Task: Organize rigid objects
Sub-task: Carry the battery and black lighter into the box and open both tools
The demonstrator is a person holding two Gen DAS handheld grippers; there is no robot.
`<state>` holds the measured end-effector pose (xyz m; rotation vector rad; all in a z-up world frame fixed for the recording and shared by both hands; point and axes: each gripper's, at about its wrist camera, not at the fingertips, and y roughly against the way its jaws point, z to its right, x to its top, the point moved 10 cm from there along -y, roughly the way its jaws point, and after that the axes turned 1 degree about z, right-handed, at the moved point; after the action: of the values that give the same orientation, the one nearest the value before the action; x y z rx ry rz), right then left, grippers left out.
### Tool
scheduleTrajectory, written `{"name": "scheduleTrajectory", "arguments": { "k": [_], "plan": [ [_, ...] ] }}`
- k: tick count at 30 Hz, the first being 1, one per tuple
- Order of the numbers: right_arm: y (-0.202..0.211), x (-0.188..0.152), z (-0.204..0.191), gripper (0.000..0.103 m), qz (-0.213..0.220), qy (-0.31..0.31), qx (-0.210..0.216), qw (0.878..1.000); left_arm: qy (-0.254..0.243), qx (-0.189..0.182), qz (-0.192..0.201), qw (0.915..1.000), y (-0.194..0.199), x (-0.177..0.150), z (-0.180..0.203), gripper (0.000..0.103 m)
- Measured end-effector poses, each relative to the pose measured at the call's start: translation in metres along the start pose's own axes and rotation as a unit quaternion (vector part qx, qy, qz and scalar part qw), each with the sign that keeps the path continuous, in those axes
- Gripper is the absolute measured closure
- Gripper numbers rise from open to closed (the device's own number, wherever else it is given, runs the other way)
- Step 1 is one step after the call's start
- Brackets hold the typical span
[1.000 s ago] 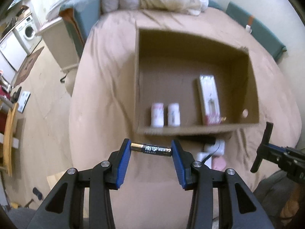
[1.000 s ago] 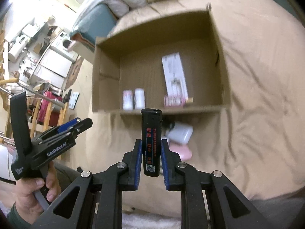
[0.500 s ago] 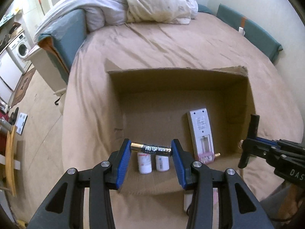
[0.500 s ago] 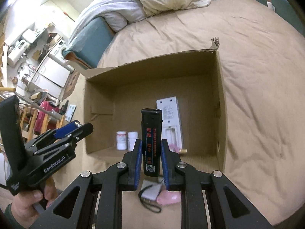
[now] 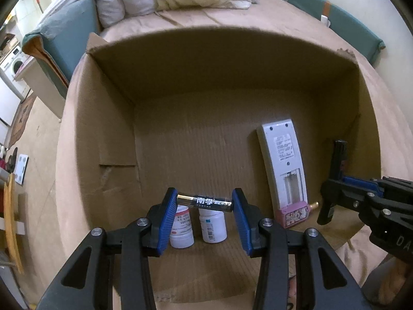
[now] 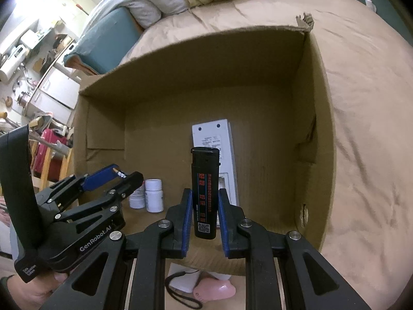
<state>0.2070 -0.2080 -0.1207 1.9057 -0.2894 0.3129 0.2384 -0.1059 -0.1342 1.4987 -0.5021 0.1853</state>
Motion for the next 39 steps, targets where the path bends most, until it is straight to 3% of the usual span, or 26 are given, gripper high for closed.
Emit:
{"name": "scheduleTrajectory", "arguments": {
  "k": [13,25,27,29,32,34,35,37,39],
  "plan": [
    [-0.015,-0.005,0.008,0.082,-0.019,0.006,-0.032,0.999,-0.017,0.013,-0.01,0.9997,-0.013,-0.002,0.006,0.063],
    [0.004,0.005,0.003,0.081,0.018,-0.003,-0.005,1.0,-0.02,0.017,-0.008,0.9996,-0.017,0.001,0.013,0.063],
    [0.011,0.007,0.002,0.068,0.031,0.001,-0.007,1.0,-0.017,0.018,-0.007,0.9997,-0.016,-0.002,0.014,0.063],
    [0.018,0.01,0.002,0.024,0.046,0.0,-0.009,0.999,-0.014,0.018,-0.007,0.9997,-0.017,-0.001,0.016,0.063],
    [0.024,0.013,0.0,0.022,0.057,-0.004,0.002,0.998,-0.011,0.009,-0.013,0.9998,-0.017,-0.002,0.016,0.062],
    [0.029,0.014,0.0,0.019,0.062,-0.005,0.007,0.998,-0.006,-0.001,-0.017,0.9998,-0.015,-0.002,0.014,0.052],
    [0.031,0.016,0.001,0.013,0.069,-0.007,0.008,0.998,-0.002,-0.005,-0.015,0.9999,-0.013,-0.001,0.014,0.045],
    [0.036,0.021,0.0,0.003,0.083,-0.011,0.012,0.996,0.007,-0.013,-0.001,0.9999,-0.004,0.002,0.013,0.041],
    [0.039,0.027,-0.001,0.0,0.091,-0.017,0.017,0.996,0.018,-0.022,0.01,0.9996,0.006,0.004,0.01,0.032]
  ]
}}
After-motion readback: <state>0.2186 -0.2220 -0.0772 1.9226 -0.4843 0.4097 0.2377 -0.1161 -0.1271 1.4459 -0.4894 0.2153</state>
